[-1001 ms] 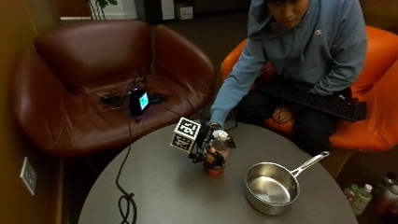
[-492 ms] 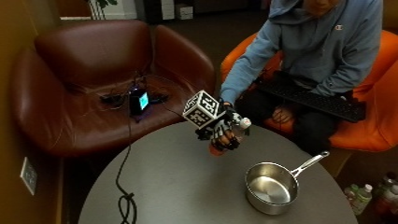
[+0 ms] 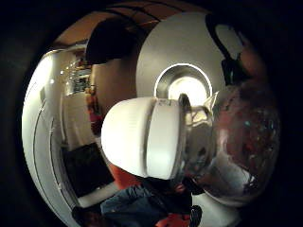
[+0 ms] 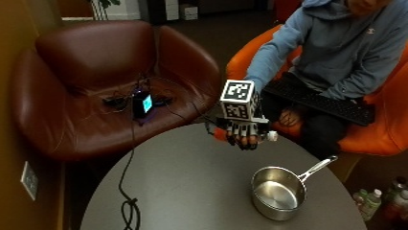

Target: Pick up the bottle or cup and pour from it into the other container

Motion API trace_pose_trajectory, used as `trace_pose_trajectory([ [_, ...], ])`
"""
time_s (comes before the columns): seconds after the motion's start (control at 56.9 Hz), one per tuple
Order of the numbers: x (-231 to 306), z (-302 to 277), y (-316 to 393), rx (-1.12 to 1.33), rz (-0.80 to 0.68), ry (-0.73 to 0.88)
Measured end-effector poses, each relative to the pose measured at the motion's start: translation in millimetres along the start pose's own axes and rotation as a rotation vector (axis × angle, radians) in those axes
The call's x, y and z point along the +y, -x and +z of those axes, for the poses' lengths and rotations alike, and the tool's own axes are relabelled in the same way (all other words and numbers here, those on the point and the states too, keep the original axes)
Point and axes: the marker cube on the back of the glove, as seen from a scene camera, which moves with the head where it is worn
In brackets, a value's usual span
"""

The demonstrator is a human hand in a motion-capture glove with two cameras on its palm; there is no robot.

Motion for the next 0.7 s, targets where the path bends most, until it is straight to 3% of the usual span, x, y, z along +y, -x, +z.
trace_pose_trajectory([
  [0.421, -33, -9, 52, 0.735, 0.235, 0.166],
  [0.702, -50, 3, 98, 1.129, 0.254, 0.181],
])
